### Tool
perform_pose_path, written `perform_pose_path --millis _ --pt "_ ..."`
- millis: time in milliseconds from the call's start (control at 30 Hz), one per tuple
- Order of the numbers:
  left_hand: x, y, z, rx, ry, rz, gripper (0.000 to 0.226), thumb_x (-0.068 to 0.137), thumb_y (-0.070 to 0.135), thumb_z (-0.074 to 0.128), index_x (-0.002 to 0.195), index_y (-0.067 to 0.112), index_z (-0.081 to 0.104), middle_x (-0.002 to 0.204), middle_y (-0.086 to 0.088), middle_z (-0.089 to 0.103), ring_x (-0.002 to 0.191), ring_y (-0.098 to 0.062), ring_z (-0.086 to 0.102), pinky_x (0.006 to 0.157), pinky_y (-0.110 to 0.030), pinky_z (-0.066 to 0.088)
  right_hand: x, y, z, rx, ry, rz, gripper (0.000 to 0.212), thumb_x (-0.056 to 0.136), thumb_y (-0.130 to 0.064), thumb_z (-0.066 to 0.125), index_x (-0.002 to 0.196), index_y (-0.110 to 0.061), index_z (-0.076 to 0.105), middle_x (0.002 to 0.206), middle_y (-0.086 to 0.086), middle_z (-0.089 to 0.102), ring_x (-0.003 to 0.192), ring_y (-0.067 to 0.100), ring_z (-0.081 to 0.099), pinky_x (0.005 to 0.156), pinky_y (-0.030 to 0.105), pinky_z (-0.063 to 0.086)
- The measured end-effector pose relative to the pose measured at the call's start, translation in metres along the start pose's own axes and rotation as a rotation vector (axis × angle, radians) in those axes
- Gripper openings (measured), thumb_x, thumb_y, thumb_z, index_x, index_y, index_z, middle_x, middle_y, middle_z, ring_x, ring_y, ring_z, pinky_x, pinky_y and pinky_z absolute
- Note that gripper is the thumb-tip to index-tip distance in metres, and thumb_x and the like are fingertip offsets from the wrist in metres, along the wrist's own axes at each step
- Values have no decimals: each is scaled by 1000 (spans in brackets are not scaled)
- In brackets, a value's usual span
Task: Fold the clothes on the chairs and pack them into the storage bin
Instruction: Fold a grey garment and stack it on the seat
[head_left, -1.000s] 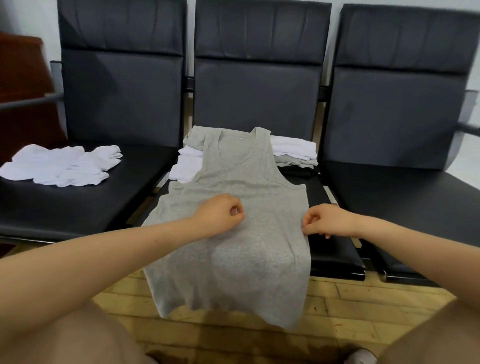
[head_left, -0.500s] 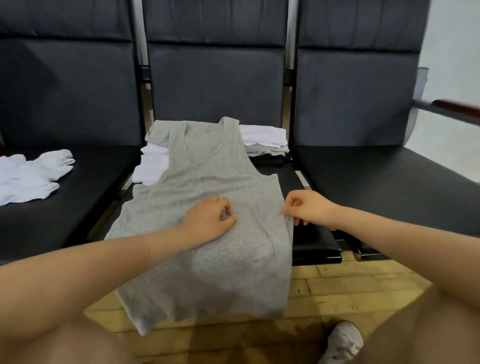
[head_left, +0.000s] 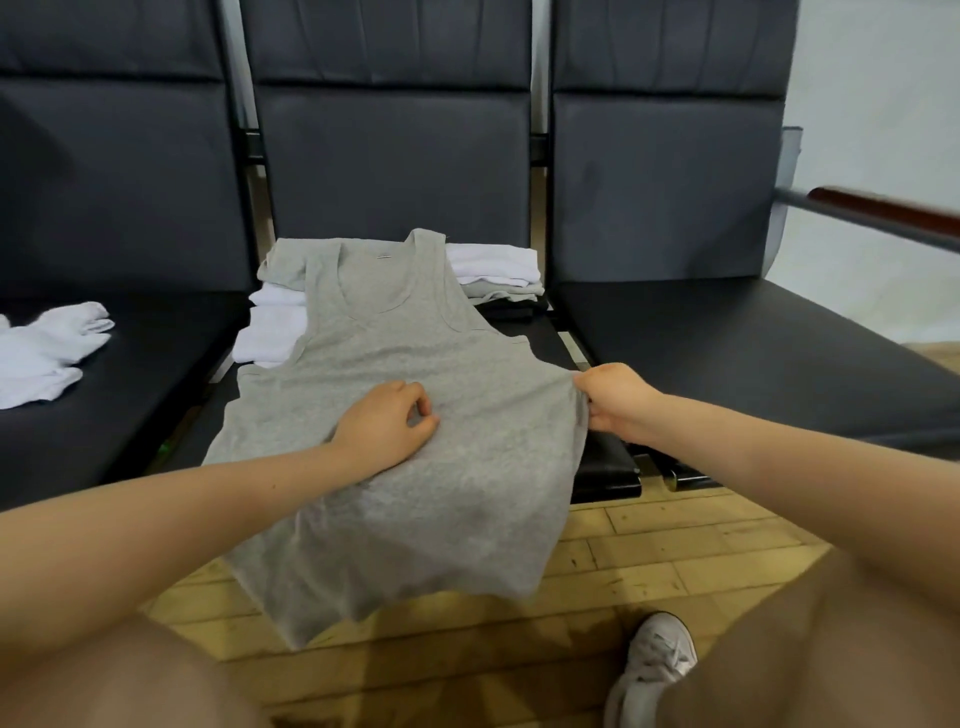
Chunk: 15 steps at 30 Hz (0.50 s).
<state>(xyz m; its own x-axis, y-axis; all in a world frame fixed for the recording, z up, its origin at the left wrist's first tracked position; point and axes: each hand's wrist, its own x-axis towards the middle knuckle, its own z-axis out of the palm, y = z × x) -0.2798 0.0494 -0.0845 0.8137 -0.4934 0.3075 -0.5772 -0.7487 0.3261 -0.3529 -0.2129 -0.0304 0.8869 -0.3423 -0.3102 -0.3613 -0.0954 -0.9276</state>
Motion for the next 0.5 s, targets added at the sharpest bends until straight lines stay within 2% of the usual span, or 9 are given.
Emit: perform_pose_path --millis 67,100,200,333,400,500 --pt "0 0 -1 -4 -6 -3 14 90 37 57 84 25 53 81 3 52 79 -14 50 68 -28 41 -5 1 3 72 -32 45 25 96 -7 51 118 2 58 116 15 64 103 28 63 80 38 53" --pt "-1 0 -1 -4 -8 -3 13 90 36 57 85 25 53 81 4 51 78 -14 49 68 -27 39 -8 2 3 60 -33 50 27 96 -13 55 119 1 57 116 14 64 102 27 63 79 37 53" --pt "-1 0 -1 -6 -4 -6 14 90 36 57 87 22 56 82 3 51 79 -14 49 67 -26 37 -20 6 -3 -37 -99 92 37 87 -33 69 106 -4 55 103 9 64 89 21 64 66 31 52" --pt "0 0 -1 -13 -3 -5 14 90 35 57 87 21 56 83 2 52 79 -15 50 67 -28 39 -27 13 -14 -139 -272 179 61 72 -29 82 117 -1 53 116 12 63 102 27 64 77 38 57" --pt "0 0 -2 -20 -7 -9 13 90 35 57 86 23 55 82 3 52 79 -15 50 68 -28 40 -29 12 -21 -232 -383 223 59 71 -26 82 120 -3 57 120 11 64 107 26 63 87 38 56" --pt "0 0 -2 -28 -6 -10 12 90 34 58 85 24 55 82 3 52 79 -14 50 67 -27 38 -33 10 -30 -363 -589 217 43 82 -24 73 120 -5 63 124 10 65 112 25 63 97 36 51"
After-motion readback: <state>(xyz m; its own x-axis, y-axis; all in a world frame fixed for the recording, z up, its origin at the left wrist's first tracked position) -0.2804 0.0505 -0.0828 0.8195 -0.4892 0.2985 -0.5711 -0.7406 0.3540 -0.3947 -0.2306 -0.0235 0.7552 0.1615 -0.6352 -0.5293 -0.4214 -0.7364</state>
